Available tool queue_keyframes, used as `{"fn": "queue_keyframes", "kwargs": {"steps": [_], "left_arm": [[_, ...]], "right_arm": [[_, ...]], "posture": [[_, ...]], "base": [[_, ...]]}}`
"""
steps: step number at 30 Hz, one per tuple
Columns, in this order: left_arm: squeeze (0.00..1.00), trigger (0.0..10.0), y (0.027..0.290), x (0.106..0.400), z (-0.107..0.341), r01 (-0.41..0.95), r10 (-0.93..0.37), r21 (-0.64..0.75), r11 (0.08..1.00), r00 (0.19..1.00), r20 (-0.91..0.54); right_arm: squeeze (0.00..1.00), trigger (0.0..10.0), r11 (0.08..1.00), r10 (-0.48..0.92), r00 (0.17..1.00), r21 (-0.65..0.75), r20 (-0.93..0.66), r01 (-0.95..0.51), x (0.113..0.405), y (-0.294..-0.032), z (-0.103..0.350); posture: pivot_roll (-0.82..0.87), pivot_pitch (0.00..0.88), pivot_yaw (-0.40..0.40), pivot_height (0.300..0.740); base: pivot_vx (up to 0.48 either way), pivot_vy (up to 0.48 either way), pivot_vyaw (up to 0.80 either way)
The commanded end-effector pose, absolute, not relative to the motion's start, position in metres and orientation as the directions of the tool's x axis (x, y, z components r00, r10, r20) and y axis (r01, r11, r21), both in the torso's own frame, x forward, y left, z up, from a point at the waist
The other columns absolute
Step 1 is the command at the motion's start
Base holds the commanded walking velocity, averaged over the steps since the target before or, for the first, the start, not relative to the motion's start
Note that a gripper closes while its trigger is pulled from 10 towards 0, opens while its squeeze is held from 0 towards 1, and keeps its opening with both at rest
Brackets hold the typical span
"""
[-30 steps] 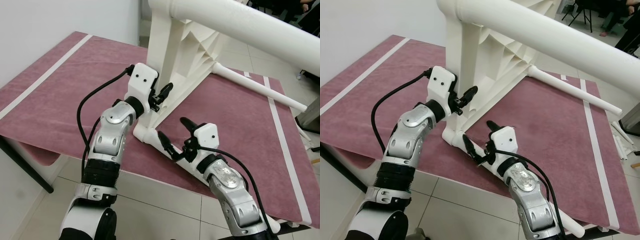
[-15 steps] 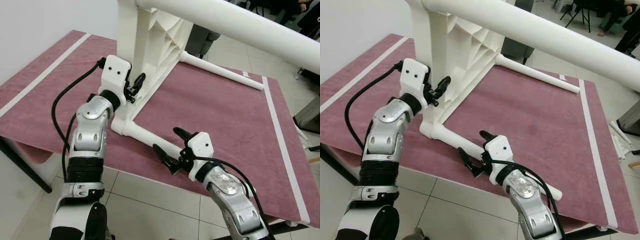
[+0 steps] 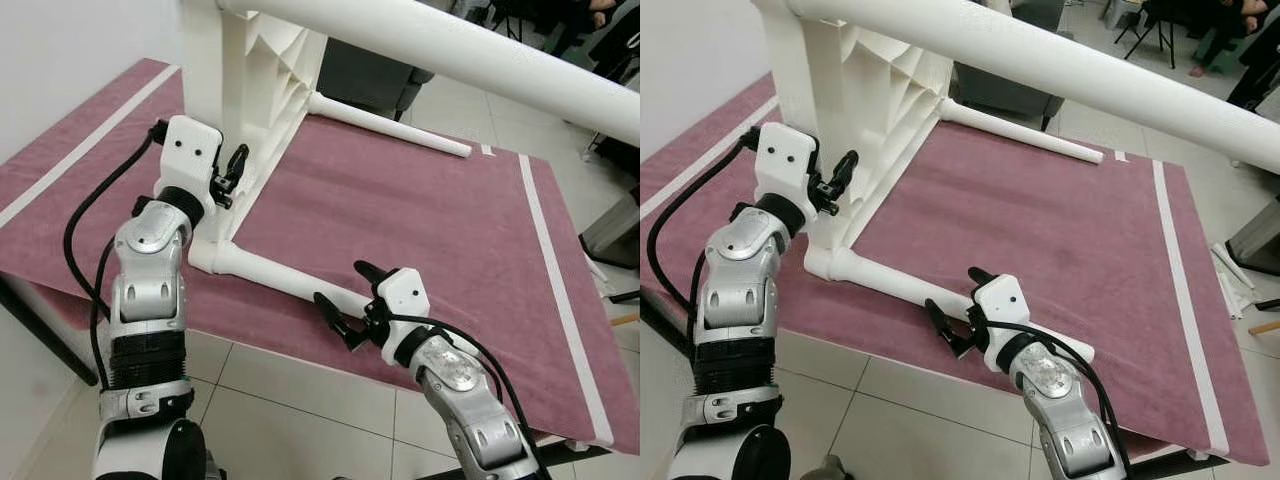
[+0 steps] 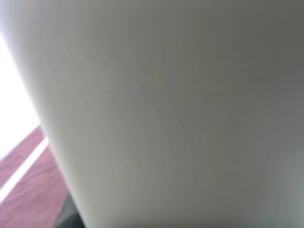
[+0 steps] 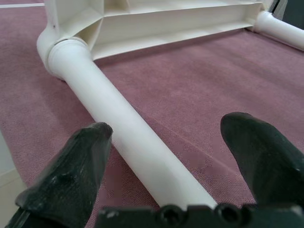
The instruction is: Building children table
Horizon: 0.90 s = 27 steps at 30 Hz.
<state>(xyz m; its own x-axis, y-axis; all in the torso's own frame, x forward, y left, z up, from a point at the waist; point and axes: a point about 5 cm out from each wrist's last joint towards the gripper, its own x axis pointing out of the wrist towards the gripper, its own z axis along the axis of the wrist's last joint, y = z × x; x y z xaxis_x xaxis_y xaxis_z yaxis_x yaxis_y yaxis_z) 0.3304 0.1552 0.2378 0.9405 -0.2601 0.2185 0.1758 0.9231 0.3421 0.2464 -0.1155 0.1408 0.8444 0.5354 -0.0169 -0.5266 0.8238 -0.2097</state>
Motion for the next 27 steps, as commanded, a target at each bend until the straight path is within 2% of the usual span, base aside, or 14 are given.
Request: {"fn": "queue_keyframes", "kwargs": {"steps": [1, 6, 9, 12, 13, 14, 20, 24, 25, 26, 27], "left_arm": [[0.0, 10.0, 0.208, 0.312, 0.269, -0.506, 0.316, 0.28, 0.815, 0.795, 0.518], [0.0, 10.0, 0.212, 0.312, 0.271, -0.508, 0.311, 0.293, 0.81, 0.796, 0.52], [0.0, 10.0, 0.196, 0.317, 0.269, -0.398, 0.186, 0.343, 0.851, 0.839, 0.512], [0.0, 10.0, 0.196, 0.317, 0.269, -0.398, 0.186, 0.343, 0.851, 0.839, 0.512], [0.76, 10.0, 0.19, 0.319, 0.268, -0.361, 0.144, 0.361, 0.86, 0.85, 0.507], [1.0, 10.0, 0.185, 0.319, 0.267, -0.326, 0.109, 0.374, 0.869, 0.861, 0.497], [1.0, 10.0, 0.181, 0.32, 0.26, -0.272, 0.064, 0.397, 0.876, 0.883, 0.465], [1.0, 10.0, 0.176, 0.321, 0.25, -0.186, 0.013, 0.391, 0.902, 0.915, 0.404], [0.0, 10.0, 0.173, 0.32, 0.243, -0.117, -0.031, 0.377, 0.919, 0.931, 0.364], [0.0, 10.0, 0.173, 0.32, 0.243, -0.117, -0.031, 0.377, 0.919, 0.931, 0.364], [0.0, 10.0, 0.171, 0.317, 0.236, -0.046, -0.082, 0.36, 0.932, 0.94, 0.332]], "right_arm": [[0.0, 10.0, 0.835, 0.513, 0.858, -0.219, -0.024, -0.505, 0.249, -0.122, 0.139], [0.0, 10.0, 0.837, 0.508, 0.861, -0.221, -0.022, -0.5, 0.25, -0.123, 0.14], [0.0, 10.0, 0.841, 0.502, 0.865, -0.224, -0.016, -0.492, 0.251, -0.123, 0.14], [0.0, 10.0, 0.841, 0.502, 0.865, -0.224, -0.016, -0.492, 0.251, -0.123, 0.14], [0.0, 10.0, 0.842, 0.5, 0.866, -0.225, -0.014, -0.49, 0.252, -0.123, 0.14], [0.0, 10.0, 0.845, 0.495, 0.869, -0.225, -0.011, -0.485, 0.252, -0.123, 0.14], [0.0, 10.0, 0.85, 0.488, 0.873, -0.226, -0.008, -0.476, 0.252, -0.123, 0.14], [0.0, 10.0, 0.852, 0.484, 0.875, -0.228, -0.005, -0.472, 0.252, -0.124, 0.141], [0.0, 10.0, 0.852, 0.483, 0.876, -0.232, -0.001, -0.47, 0.253, -0.124, 0.142], [0.0, 10.0, 0.852, 0.483, 0.876, -0.232, -0.001, -0.47, 0.253, -0.124, 0.142], [0.0, 10.0, 0.85, 0.484, 0.875, -0.242, 0.003, -0.469, 0.253, -0.124, 0.143]], "posture": [[0.16, 0.0, -0.072, 0.74], [0.15, 0.0, -0.07, 0.74], [0.15, 0.0, -0.065, 0.74], [0.15, 0.0, -0.065, 0.74], [0.15, 0.0, -0.064, 0.74], [0.15, 0.0, -0.06, 0.74], [0.15, 0.0, -0.057, 0.74], [0.14, 0.0, -0.054, 0.74], [0.15, 0.0, -0.054, 0.74], [0.15, 0.0, -0.054, 0.74], [0.15, 0.0, -0.054, 0.74]], "base": [[0.0, 0.0, 0.0], [0.0, 0.0, 0.0], [0.0, 0.0, 0.0], [0.0, 0.0, 0.0], [0.0, 0.0, 0.0], [0.0, 0.0, 0.0], [0.0, 0.0, 0.0], [0.0, 0.0, 0.0], [0.0, 0.0, 0.0], [0.0, 0.0, 0.0], [0.0, 0.0, 0.0]]}}
